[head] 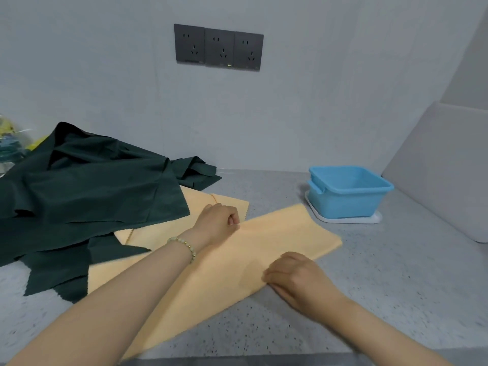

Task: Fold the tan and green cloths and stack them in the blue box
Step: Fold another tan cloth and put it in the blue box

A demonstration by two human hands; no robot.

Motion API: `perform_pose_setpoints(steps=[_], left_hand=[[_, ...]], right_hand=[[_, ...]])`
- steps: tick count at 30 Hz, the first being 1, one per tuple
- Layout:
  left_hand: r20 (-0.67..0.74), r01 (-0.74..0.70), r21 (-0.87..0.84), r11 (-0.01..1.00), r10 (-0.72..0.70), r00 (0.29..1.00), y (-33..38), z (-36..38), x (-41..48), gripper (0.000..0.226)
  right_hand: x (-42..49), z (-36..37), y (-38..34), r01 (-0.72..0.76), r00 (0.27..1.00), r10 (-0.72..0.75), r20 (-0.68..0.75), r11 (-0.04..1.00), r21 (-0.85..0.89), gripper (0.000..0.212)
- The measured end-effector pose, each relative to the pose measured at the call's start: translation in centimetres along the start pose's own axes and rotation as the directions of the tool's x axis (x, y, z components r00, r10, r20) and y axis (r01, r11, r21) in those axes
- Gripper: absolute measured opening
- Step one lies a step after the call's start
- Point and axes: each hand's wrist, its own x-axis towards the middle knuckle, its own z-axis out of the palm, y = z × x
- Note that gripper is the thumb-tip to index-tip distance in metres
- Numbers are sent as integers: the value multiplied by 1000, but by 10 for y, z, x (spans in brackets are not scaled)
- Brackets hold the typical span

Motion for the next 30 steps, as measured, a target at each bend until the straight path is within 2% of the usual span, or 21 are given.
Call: perform_pose_setpoints(steps=[4,6,9,11,12,15,17,19,22,26,30], left_hand=[[-74,87,-101,991,-94,993,-8,-3,-1,2],[-90,100,-163,981,-116,989,-7,0,0,7],[-104,95,-170,981,-114,988,3,7,7,16],[-133,111,-172,979,-135,982,14,16,13,20],[-145,124,-186,975,-152,978,19,21,15,20],[-202,126,-180,976,-162,966,24,36,19,18],[-237,131,-67,989,-143,961,24,41,18,18],[-240,122,88,989,-98,966,26,44,15,33],[-125,35,204,978,-10,992,32,48,1,50],[116,-6,154,988,-12,993,41,52,-19,55],[189,-13,216,976,-28,982,44,55,-27,57]], right_hand=[[7,2,40,-97,994,91,-55,988,-119,18],[11,4,60,-206,976,196,-91,971,-118,23],[18,5,88,-401,915,403,-12,908,-121,19],[19,7,104,-533,838,545,30,829,-171,18],[18,8,107,-603,792,610,0,783,-153,19],[12,11,110,-781,605,786,-125,617,97,15],[7,11,108,-832,499,863,-85,504,234,14],[2,12,106,-856,424,905,22,393,337,23],[-2,13,102,-853,411,907,97,344,392,31],[-2,14,95,-864,415,906,85,363,349,26],[-5,12,91,-869,407,910,79,359,340,24]])
